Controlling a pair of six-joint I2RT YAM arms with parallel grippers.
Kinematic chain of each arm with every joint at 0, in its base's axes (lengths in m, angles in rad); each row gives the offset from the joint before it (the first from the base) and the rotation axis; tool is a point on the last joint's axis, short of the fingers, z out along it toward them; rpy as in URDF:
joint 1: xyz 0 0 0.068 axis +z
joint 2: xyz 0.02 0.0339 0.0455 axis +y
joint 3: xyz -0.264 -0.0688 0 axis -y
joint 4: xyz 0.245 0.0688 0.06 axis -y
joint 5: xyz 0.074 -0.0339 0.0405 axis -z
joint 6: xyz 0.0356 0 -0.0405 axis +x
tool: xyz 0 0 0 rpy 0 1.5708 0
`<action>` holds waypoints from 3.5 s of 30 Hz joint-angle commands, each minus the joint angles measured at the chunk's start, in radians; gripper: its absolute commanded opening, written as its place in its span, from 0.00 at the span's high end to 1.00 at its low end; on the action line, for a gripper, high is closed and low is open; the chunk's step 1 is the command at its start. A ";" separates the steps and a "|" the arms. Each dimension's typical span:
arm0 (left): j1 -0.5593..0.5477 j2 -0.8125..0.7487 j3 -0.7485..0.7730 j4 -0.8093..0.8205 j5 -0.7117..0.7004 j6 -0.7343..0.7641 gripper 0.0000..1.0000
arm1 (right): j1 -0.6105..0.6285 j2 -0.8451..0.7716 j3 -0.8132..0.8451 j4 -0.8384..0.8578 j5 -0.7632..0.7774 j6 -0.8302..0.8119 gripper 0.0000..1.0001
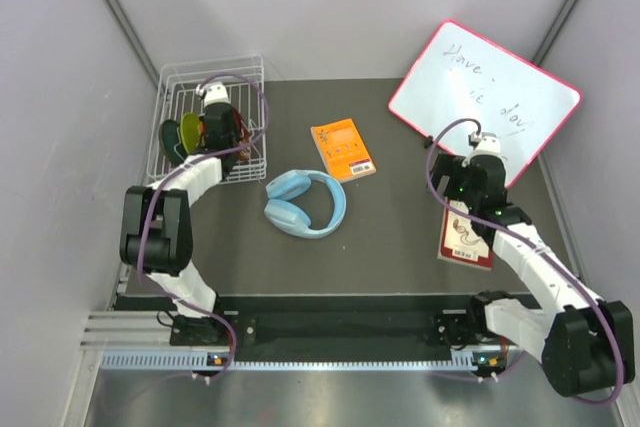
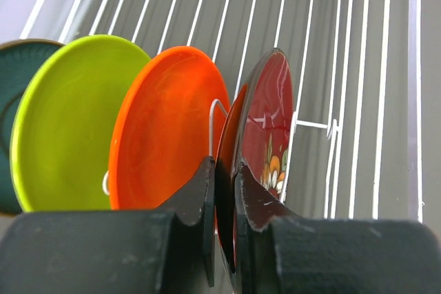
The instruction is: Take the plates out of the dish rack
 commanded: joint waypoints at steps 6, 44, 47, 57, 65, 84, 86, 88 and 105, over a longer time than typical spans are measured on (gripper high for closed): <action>-0.113 -0.189 0.006 0.141 -0.245 0.107 1.00 | 0.011 -0.054 0.006 -0.025 0.010 0.015 0.02; -0.438 -0.517 -0.275 0.150 0.556 -0.577 1.00 | 0.285 0.234 -0.037 0.672 -0.480 0.430 0.05; -0.458 -0.501 -0.295 0.219 0.583 -0.598 1.00 | 0.293 0.283 -0.048 0.747 -0.513 0.466 0.09; -0.472 -0.454 -0.329 0.270 0.613 -0.619 1.00 | 0.287 0.283 -0.135 0.949 -0.541 0.492 1.00; -0.472 -0.484 -0.260 0.029 0.446 -0.398 0.46 | 0.164 -0.014 -0.221 0.540 -0.331 0.391 1.00; -0.268 -0.499 -0.186 -0.192 0.031 -0.155 0.09 | -0.075 0.004 -0.328 0.350 -0.509 0.271 1.00; -0.184 -0.497 -0.194 -0.190 0.089 -0.177 0.09 | -0.075 0.077 -0.316 0.381 -0.558 0.270 1.00; -0.128 -0.493 -0.202 -0.178 0.108 -0.184 0.09 | -0.075 0.130 -0.292 0.383 -0.589 0.263 1.00; -0.050 -0.401 -0.206 -0.121 0.116 -0.194 0.10 | -0.070 0.093 -0.207 0.154 -0.412 0.188 0.38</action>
